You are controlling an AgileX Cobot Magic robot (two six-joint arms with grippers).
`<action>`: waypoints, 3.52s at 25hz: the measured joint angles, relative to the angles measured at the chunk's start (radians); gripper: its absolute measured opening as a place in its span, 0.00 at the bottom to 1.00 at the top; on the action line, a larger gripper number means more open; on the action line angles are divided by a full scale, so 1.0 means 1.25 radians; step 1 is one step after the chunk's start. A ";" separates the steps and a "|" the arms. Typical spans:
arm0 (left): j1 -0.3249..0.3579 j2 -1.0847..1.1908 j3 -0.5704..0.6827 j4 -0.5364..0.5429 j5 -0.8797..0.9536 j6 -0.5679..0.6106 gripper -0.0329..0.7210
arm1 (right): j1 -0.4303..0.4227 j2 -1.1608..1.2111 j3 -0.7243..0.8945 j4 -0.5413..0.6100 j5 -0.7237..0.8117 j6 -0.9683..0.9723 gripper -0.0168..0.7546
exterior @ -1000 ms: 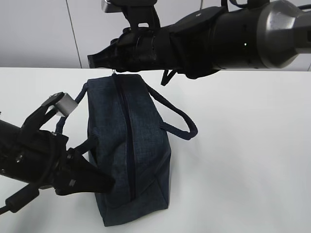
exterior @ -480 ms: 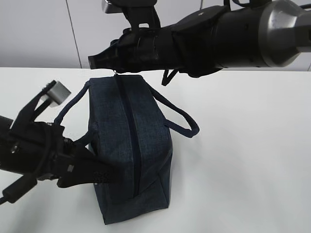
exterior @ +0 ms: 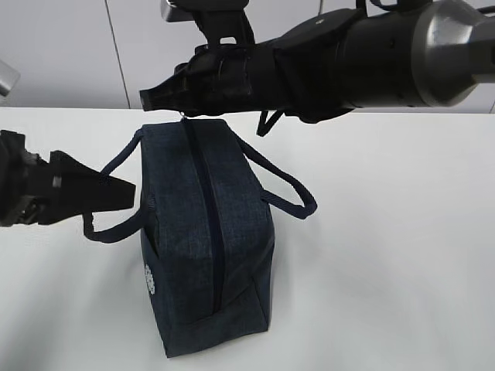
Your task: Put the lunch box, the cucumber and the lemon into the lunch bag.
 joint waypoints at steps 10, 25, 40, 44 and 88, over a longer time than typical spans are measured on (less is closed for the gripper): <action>0.007 0.018 -0.073 0.013 -0.064 -0.099 0.43 | 0.000 0.000 0.000 0.000 0.000 -0.003 0.02; -0.082 0.112 -0.091 -0.018 -0.098 -0.128 0.43 | -0.002 0.000 0.000 0.000 0.002 -0.013 0.02; -0.116 0.168 -0.113 -0.033 -0.149 -0.136 0.34 | -0.010 0.000 0.000 0.000 0.002 -0.016 0.02; -0.126 0.188 -0.115 -0.036 -0.148 -0.137 0.17 | -0.010 0.000 0.000 0.000 0.003 -0.017 0.04; -0.128 0.094 -0.210 0.313 0.152 -0.238 0.04 | -0.030 0.000 -0.010 -0.003 0.082 -0.017 0.02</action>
